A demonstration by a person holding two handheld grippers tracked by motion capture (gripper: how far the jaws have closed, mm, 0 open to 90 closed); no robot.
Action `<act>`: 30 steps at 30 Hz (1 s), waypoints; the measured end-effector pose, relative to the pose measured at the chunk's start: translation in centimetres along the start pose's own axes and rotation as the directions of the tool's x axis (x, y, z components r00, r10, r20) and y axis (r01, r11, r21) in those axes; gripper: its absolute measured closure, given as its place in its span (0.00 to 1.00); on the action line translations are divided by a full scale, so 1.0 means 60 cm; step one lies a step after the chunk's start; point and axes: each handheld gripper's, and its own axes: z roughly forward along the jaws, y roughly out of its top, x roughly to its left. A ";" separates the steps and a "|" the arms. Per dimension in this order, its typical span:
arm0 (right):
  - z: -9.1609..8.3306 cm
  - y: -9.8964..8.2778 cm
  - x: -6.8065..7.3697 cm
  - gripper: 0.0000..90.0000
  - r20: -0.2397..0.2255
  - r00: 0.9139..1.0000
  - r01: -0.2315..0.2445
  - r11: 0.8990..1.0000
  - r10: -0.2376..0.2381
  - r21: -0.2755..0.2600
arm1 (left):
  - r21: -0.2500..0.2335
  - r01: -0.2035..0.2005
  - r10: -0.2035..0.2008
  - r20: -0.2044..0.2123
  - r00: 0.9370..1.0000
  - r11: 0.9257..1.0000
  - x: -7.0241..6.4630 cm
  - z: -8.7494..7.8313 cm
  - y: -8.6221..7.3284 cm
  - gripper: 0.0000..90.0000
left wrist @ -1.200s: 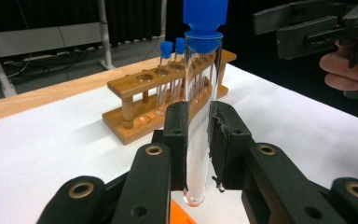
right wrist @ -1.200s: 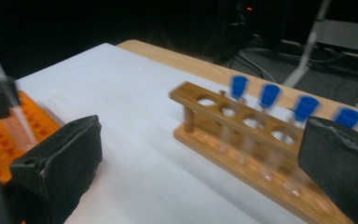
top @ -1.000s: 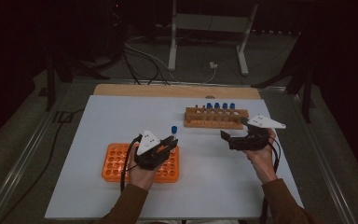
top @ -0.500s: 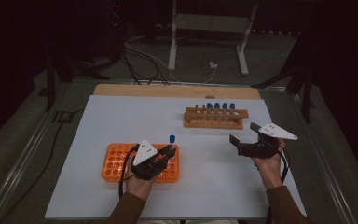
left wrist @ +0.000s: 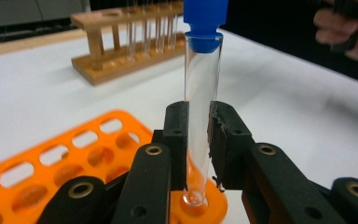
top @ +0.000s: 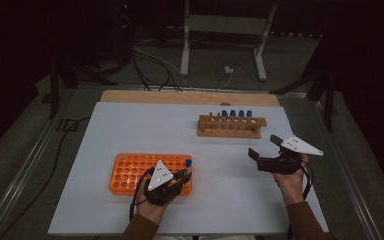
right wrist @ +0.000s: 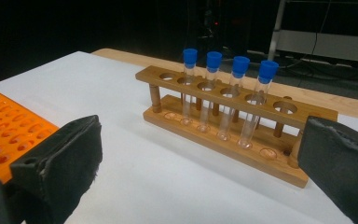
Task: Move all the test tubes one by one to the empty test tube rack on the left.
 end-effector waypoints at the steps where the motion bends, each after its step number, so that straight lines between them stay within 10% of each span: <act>1: -0.001 0.000 0.000 0.00 -0.001 1.000 -0.001 1.000 0.001 -0.001 | 0.017 -0.008 0.008 -0.001 1.000 1.000 -0.001 0.001 -0.004 0.87; 30: -0.002 -0.007 -0.001 0.00 -0.008 1.000 -0.003 1.000 0.003 0.005 | 0.134 -0.063 0.067 -0.021 0.998 0.989 -0.009 0.006 -0.026 0.87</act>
